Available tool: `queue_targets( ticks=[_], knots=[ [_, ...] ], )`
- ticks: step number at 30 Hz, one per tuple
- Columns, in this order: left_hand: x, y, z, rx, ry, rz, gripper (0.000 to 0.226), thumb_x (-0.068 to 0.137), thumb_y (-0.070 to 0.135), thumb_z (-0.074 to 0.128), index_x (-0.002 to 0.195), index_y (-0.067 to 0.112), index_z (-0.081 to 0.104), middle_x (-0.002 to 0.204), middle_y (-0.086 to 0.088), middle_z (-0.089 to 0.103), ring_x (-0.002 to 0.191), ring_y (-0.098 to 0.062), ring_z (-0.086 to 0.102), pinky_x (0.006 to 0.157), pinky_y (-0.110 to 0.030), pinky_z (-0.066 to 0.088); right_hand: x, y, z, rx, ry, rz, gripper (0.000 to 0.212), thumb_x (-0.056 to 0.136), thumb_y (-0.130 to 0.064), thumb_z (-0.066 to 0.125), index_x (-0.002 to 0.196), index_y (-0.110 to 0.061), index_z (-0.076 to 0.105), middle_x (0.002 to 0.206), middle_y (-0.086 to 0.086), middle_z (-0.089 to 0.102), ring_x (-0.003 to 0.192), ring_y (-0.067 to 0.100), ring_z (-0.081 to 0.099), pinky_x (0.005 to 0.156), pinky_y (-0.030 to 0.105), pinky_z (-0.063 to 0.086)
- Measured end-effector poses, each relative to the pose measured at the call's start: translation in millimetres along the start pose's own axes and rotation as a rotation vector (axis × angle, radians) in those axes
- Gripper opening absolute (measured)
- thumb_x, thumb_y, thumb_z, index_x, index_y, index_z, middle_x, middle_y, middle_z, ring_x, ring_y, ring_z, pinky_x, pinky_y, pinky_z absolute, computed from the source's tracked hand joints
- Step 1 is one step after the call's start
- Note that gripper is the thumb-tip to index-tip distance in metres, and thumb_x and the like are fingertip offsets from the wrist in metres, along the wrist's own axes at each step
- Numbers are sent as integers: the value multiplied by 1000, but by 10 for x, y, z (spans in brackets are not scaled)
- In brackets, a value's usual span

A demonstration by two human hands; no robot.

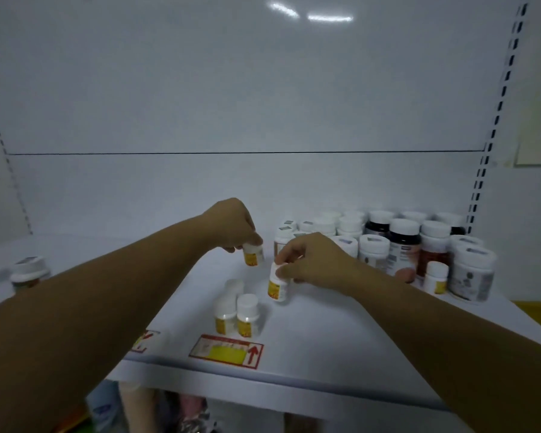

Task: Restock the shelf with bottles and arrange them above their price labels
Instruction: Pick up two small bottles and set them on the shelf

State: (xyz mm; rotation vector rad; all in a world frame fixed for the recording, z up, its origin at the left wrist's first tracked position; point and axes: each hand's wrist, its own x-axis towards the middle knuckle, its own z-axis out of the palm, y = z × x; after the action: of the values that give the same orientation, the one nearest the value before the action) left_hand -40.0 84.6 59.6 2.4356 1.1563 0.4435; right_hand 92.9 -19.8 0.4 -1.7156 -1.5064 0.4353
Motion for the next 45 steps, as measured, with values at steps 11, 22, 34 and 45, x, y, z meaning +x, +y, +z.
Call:
queue_targets(
  ticks=[11, 22, 34, 45],
  knots=[
    [137, -450, 84, -9, -327, -1, 35, 78, 16, 76, 105, -3, 67, 90, -14, 70, 69, -18, 68, 62, -25, 60, 31, -192, 407, -4, -86, 110, 15, 79, -12, 72, 94, -15, 73, 96, 1, 71, 82, 11, 67, 70, 18, 57],
    [172, -489, 132, 73, -379, 59, 44, 85, 34, 67, 115, 3, 62, 106, -11, 68, 89, -22, 66, 74, -28, 56, -105, -208, 461, -38, -39, 128, 20, 87, -18, 64, 105, -15, 72, 96, -9, 68, 85, 9, 65, 72, 20, 58],
    [23, 865, 767, -20, -10, 522, 21, 84, 17, 61, 103, 18, 70, 96, 3, 61, 86, -11, 56, 75, -19, 41, -732, 714, -1034, -493, 567, 247, 13, 86, -22, 58, 83, -15, 69, 89, 1, 70, 79, 19, 62, 71, 30, 50],
    [316, 1916, 1940, 121, -108, 603, 30, 83, 25, 64, 111, 15, 67, 109, -4, 68, 98, -21, 62, 74, -26, 44, -1075, 1536, -1674, -618, 627, 321, 40, 83, -43, 63, 116, -21, 60, 128, 4, 46, 111, 21, 50, 89, 30, 44]
  ],
)
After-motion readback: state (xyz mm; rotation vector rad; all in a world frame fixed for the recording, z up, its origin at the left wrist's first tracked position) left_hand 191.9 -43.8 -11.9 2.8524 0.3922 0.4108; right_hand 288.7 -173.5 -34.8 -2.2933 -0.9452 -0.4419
